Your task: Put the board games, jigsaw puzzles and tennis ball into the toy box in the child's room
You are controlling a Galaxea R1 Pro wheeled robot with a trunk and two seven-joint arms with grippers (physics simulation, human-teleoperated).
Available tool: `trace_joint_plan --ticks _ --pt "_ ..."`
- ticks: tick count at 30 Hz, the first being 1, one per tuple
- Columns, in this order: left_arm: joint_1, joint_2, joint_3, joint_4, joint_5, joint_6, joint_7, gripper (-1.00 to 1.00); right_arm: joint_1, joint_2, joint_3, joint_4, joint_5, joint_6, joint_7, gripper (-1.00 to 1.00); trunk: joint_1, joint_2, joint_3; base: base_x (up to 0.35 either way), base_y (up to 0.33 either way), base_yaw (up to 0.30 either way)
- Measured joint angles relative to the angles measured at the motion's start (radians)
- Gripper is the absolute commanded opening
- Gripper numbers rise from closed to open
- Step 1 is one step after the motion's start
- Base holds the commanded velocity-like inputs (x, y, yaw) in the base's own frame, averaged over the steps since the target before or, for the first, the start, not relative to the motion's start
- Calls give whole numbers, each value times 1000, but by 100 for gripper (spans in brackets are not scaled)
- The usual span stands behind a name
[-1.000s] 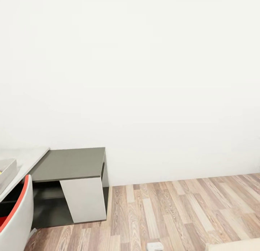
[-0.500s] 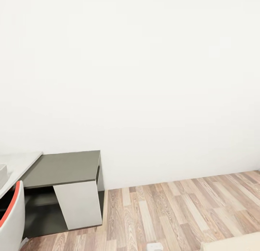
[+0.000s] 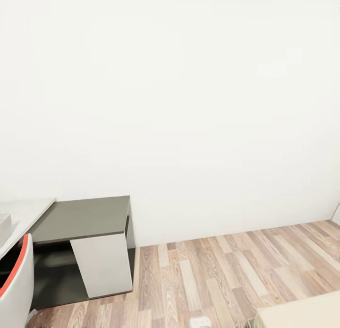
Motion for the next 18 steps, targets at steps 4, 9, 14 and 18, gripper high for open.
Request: trace_joint_plan --ticks 4,9,14,18 --pt "0 0 0 0 0 0 0 100 0 0 0 0 0 0 0 100 0 0 0 -280 0 -3" --pt "1 0 0 0 1 0 1 100 0 0 0 -1 -1 0 0 100 0 0 1 -296 0 -1" --pt "1 0 0 7 2 0 1 100 0 0 0 -1 0 0 0 100 0 0 1 -305 5 -1" --pt "8 0 -1 32 3 0 1 100 0 0 0 -1 -1 0 0 100 0 0 1 -308 28 0"
